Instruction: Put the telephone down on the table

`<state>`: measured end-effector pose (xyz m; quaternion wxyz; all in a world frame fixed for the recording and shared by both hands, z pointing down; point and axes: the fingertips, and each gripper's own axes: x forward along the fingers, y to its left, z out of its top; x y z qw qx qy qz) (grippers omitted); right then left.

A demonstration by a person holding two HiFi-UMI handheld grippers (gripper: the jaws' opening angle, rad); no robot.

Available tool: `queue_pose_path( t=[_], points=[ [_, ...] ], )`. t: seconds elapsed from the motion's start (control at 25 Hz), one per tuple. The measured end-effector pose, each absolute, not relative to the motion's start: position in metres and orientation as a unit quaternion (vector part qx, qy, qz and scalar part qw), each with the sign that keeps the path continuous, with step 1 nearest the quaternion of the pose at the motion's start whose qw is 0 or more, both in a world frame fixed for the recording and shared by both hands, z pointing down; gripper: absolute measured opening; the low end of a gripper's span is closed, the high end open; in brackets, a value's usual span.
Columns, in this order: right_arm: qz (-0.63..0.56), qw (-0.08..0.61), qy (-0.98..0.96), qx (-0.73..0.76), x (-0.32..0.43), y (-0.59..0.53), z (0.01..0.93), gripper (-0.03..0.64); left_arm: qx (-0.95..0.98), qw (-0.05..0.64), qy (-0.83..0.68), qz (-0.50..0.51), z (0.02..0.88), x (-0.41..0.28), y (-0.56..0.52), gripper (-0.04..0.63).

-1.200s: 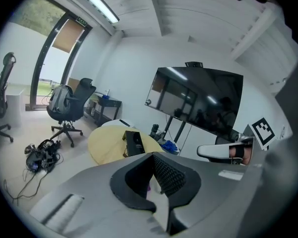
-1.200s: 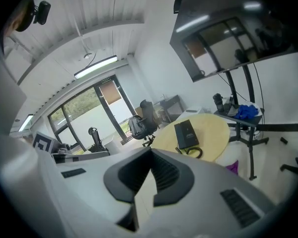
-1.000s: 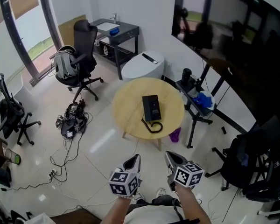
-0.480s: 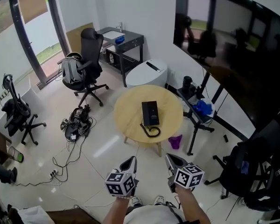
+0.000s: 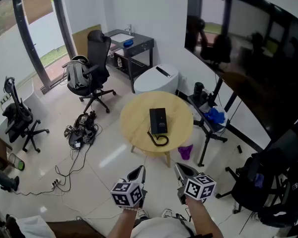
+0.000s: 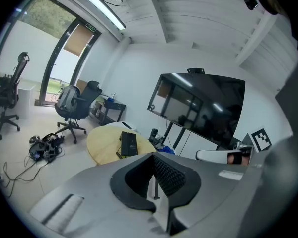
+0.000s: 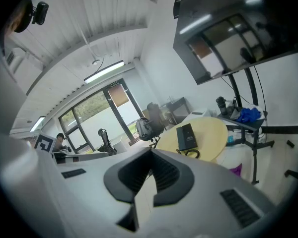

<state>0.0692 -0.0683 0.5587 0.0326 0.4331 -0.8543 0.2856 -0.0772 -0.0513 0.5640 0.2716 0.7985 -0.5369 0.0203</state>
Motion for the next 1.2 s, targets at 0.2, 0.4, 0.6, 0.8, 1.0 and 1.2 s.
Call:
queue_pose_path(
  t=[0.2,0.4,0.6,0.8,1.0,1.2],
  points=[
    [0.284,0.035,-0.854,0.435,0.0724,-0.0691,0.5589,0.005,0.801,0.272,-0.533,0.021,0.5632,-0.0727,-0.0531,0.0],
    [0.281,0.039,-0.853,0.437,0.0756,-0.0689,0.5598,0.004,0.802,0.273,-0.532,0.021,0.564,-0.0697,-0.0536,0.0],
    [0.281,0.037,-0.853,0.439,0.0793,-0.0687,0.5583,0.005,0.801,0.272,-0.533,0.016,0.5619,-0.0677,-0.0534,0.0],
    [0.28,0.038,-0.853,0.44,0.0771,-0.0661,0.5563,0.005,0.8,0.274,-0.534,0.013,0.5619,-0.071,-0.0499,0.0],
    [0.28,0.037,-0.853,0.439,0.0745,-0.0637,0.5574,0.004,0.798,0.282,-0.533,0.008,0.5655,-0.0736,-0.0465,0.0],
    [0.279,0.038,-0.853,0.44,0.0719,-0.0632,0.5569,0.005,0.797,0.283,-0.533,0.008,0.5654,-0.0772,-0.0458,0.0]
  ],
)
